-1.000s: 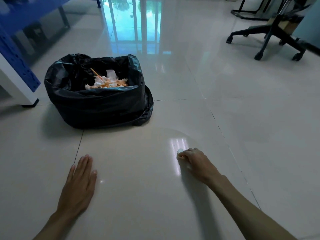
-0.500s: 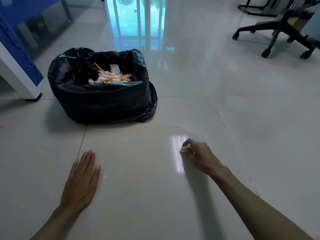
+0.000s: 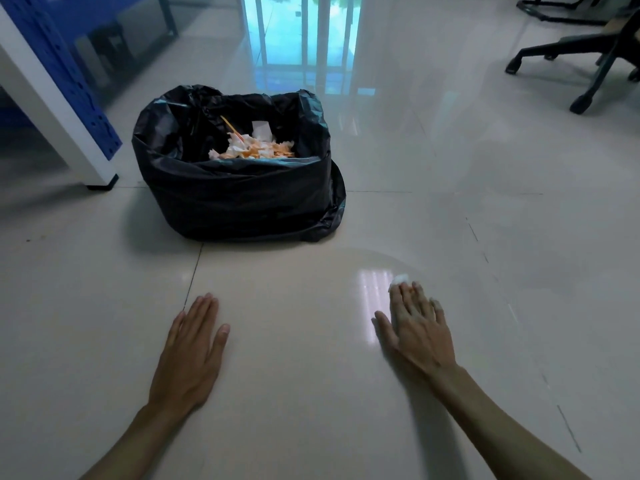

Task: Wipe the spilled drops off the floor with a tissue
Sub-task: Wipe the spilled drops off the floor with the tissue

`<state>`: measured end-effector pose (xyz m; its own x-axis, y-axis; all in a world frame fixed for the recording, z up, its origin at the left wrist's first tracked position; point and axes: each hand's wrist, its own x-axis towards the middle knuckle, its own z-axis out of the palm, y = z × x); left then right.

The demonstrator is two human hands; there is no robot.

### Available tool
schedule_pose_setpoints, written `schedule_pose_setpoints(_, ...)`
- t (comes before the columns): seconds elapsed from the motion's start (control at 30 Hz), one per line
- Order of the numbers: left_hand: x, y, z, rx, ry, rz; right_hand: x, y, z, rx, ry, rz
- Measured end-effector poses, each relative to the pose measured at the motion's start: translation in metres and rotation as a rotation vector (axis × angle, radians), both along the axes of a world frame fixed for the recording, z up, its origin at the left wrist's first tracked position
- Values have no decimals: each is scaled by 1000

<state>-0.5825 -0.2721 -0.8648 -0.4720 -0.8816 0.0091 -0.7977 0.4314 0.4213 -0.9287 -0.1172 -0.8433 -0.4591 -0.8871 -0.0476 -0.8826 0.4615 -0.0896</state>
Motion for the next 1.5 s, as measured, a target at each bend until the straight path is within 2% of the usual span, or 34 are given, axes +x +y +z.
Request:
schedule_pose_setpoints(0.23, 0, -1, 5, 3, -2, 7, 22, -81, -1, -90, -164, -75)
schedule_pose_setpoints(0.47, 3, -7, 0, 15, 9, 1, 152, -148, 8, -37, -251, 402)
schedule_pose_setpoints(0.63, 4, -8, -1, 8, 14, -6, 170, -109, -8, -90, -177, 499)
schedule_pose_setpoints(0.73, 4, -8, -1, -14, 0, 0, 134, -71, -13, -91, -150, 459)
schedule_pose_setpoints(0.97, 3, -5, 1, -11, -19, 10, 13, -12, -5, -48, -1, 144)
schedule_pose_setpoints(1.1, 2, -4, 0, -12, -19, 11, 10, -34, -3, -57, -19, 98)
schedule_pose_setpoints(1.2, 0, -2, 3, -29, 0, 14, 28, -66, 2, -59, -109, 88)
schedule_pose_setpoints(1.37, 1, -5, 2, -19, 7, 3, 97, -146, 0, -11, -194, 276)
schedule_pose_setpoints(1.5, 4, -9, -4, -45, -15, -30, 174, -148, 0, -32, -206, 534)
